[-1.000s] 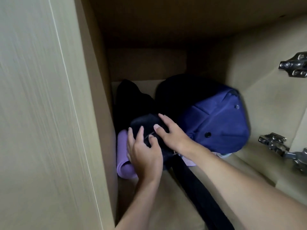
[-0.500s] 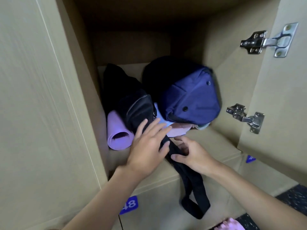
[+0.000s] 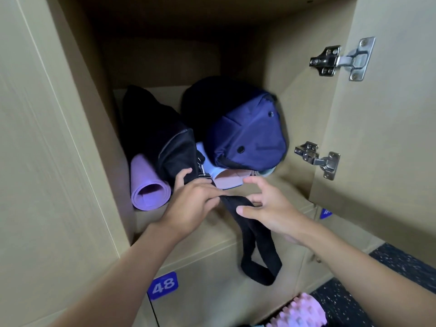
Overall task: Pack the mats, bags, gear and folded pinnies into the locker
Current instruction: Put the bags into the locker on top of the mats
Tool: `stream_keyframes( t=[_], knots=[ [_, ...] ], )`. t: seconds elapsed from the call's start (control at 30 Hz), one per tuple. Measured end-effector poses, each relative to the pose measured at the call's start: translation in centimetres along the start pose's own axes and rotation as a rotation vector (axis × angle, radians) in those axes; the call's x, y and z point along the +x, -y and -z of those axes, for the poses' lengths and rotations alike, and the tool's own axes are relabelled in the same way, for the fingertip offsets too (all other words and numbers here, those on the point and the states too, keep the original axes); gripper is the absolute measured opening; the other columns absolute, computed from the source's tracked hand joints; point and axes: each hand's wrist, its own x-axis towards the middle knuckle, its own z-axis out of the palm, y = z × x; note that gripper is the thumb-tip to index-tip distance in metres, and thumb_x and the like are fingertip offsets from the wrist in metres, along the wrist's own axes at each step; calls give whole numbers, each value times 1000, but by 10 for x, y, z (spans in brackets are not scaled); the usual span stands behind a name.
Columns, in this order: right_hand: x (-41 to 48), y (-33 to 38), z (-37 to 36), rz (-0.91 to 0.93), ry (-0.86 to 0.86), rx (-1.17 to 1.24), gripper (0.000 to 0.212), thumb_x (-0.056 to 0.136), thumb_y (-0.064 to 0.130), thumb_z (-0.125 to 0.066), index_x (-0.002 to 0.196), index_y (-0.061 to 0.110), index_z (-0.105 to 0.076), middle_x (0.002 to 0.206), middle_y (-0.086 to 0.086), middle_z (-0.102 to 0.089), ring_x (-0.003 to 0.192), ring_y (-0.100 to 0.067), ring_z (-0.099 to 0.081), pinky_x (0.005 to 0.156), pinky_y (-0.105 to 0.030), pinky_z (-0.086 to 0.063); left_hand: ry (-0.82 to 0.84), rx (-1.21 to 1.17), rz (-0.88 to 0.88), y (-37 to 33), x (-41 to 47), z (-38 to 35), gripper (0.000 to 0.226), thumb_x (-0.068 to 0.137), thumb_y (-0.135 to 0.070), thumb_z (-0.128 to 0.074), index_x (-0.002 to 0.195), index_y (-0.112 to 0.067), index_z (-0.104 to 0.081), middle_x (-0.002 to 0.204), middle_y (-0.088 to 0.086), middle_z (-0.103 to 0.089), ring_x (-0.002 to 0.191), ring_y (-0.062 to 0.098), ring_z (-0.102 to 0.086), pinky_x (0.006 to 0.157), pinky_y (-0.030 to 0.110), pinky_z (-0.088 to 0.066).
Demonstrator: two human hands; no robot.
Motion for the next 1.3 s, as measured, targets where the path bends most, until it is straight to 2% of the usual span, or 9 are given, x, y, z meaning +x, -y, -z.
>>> stream_keyframes(
  t=[0.13, 0.23, 0.33, 0.47, 0.63, 0.8, 1.03, 1.17, 1.3],
  knots=[
    [-15, 7, 12, -34, 59, 31, 57, 89, 5, -69, 132, 33, -43, 97, -7, -76, 82, -12, -71, 75, -19, -51, -83, -89, 187, -1, 10, 10, 26, 98, -22, -53, 97, -31, -77, 83, -7, -76, 86, 15, -67, 112, 15, -2],
    [-26, 16, 26, -37, 86, 27, 49, 89, 3, -68, 123, 31, -49, 94, -6, -77, 81, -17, -71, 79, -26, -55, -139, -169, 296, 0, 16, 13, 24, 96, -16, -58, 89, -27, -77, 72, -2, -72, 79, 24, -60, 111, 30, -27],
    [-24, 29, 37, 31, -32, 12, 37, 87, 1, -69, 112, 20, -50, 89, -6, -77, 71, -20, -68, 75, -33, -51, -176, -371, 358, 3, 20, 17, 21, 92, -18, -58, 93, -27, -76, 74, -3, -73, 83, 28, -64, 89, 42, -50],
    [2, 49, 38, 204, -218, -7, 29, 84, 1, -71, 96, 12, -47, 82, -15, -73, 64, -18, -53, 68, -31, -40, -193, -606, 396, -16, 31, 31, 29, 85, -32, -54, 109, -44, -63, 82, -20, -74, 114, 18, -62, 111, 43, -40],
    [44, 76, 8, 354, -289, 71, 18, 86, 2, -70, 85, 14, -57, 68, -4, -59, 62, -13, -53, 66, -25, -44, -185, -768, 444, -26, 43, 39, 61, 75, -48, -77, 130, -29, -60, 106, -7, -74, 105, 4, -67, 103, 31, -50],
    [65, 93, -13, 355, -164, 219, 21, 95, -1, -57, 101, 16, -68, 92, -9, -72, 82, -11, -65, 79, -27, -53, -345, -900, 566, -22, 52, 38, 44, 83, -15, -80, 123, -19, -62, 90, 2, -75, 76, 7, -70, 72, 22, -54],
    [81, 67, -21, 343, -75, 189, 49, 93, 5, -63, 128, 39, -56, 128, 3, -59, 115, -11, -60, 91, -27, -52, -523, -1028, 669, -18, 60, 39, 29, 86, -5, -75, 110, -19, -68, 80, 3, -76, 73, 13, -72, 79, 37, -59],
    [79, 59, -32, 327, 12, 281, 52, 92, -2, -63, 124, 35, -47, 107, -9, -73, 88, -17, -70, 79, -34, -58, -600, -1049, 694, -16, 64, 41, 29, 85, -5, -75, 109, -19, -67, 78, 3, -76, 70, 15, -71, 77, 45, -60],
    [92, 73, -38, 415, -262, 273, 40, 89, -4, -65, 98, 25, -39, 86, -10, -74, 74, -18, -70, 71, -38, -60, -709, -797, 639, -9, 67, 37, 36, 81, -11, -79, 113, -23, -65, 104, -5, -67, 91, 14, -67, 90, 39, -56]
  ],
)
